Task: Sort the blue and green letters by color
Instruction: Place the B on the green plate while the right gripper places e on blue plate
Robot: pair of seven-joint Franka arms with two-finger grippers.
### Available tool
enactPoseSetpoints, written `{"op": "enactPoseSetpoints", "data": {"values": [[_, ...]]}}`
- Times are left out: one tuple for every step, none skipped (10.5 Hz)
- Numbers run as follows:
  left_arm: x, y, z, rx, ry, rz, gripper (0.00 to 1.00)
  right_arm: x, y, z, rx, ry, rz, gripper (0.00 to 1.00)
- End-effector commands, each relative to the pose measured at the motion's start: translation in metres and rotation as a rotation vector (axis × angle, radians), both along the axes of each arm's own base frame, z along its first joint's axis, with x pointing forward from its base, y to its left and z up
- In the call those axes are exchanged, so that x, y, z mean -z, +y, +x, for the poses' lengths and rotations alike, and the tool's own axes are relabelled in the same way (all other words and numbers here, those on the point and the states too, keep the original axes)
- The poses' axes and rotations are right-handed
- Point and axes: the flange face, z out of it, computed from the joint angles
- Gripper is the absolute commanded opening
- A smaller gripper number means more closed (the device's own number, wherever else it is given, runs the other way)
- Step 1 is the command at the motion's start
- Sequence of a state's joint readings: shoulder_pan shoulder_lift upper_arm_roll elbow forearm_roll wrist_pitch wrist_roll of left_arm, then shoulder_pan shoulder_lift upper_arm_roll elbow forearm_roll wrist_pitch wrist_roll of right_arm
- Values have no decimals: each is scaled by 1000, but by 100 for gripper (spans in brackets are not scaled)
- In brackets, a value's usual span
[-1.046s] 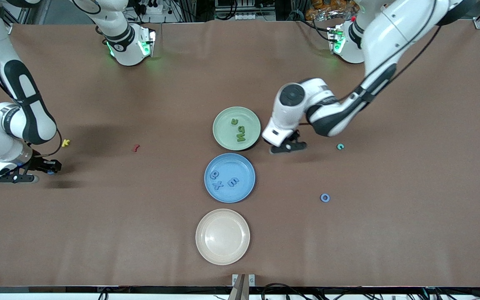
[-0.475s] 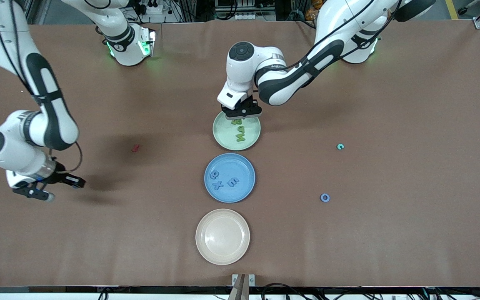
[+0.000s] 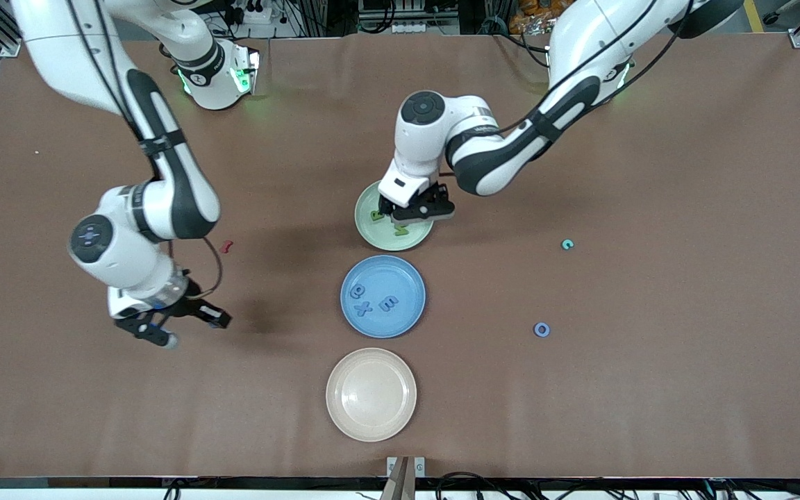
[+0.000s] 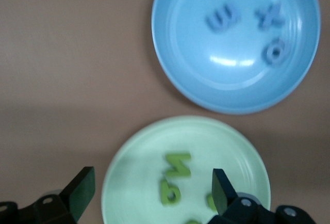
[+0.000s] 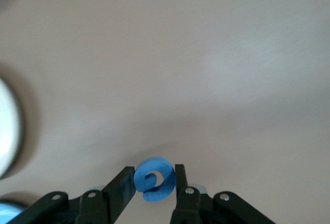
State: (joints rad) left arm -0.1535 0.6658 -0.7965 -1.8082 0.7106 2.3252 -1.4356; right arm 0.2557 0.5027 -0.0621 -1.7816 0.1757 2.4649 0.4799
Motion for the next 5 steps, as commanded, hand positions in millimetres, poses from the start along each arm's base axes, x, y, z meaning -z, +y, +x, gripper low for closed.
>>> {"op": "enactPoseSetpoints", "data": {"values": [[-55,59,62,103,-107,25,100,-2,118,5,72,-8,61,24],[-67,85,85,144,-119,19,100,7,156,2,71,-7,67,23],[-82,113,112,175,-136,6,100,15,185,-2,66,-7,71,22],[-93,141,130,178,-135,-15,100,21,208,-7,71,-9,70,22],[-102,170,147,181,-134,-27,100,27,230,-14,46,-12,62,22]]}}
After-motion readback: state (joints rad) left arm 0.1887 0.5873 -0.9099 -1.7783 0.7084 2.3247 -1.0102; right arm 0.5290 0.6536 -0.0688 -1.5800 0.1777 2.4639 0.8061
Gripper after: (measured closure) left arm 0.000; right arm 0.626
